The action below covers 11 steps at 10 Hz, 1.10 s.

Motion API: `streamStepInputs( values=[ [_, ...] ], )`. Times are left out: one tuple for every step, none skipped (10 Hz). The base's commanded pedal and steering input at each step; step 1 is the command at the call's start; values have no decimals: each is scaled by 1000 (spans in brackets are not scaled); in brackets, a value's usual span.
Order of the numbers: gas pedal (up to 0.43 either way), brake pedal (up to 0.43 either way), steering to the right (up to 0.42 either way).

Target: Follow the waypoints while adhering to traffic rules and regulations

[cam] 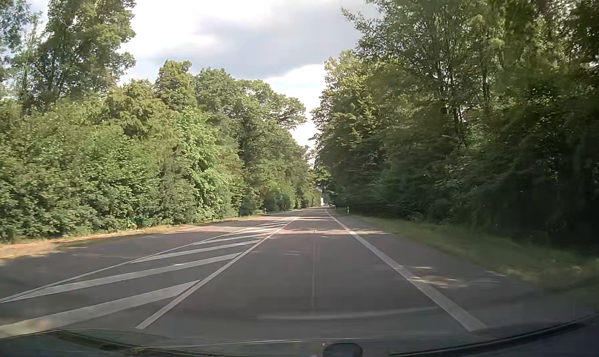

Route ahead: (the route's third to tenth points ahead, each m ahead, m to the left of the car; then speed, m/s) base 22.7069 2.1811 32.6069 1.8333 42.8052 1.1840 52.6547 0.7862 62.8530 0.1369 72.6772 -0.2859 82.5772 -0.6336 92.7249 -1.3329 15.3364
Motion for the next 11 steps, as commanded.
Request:
streamStepInputs(
  values=[
    [138,0,1],
    [138,0,1],
    [138,0,1],
    [138,0,2],
    [138,0,1],
    [138,0,1],
    [138,0,1],
    [138,0,1],
    [138,0,1],
    [138,0,1],
    [138,0,1]
  ],
)
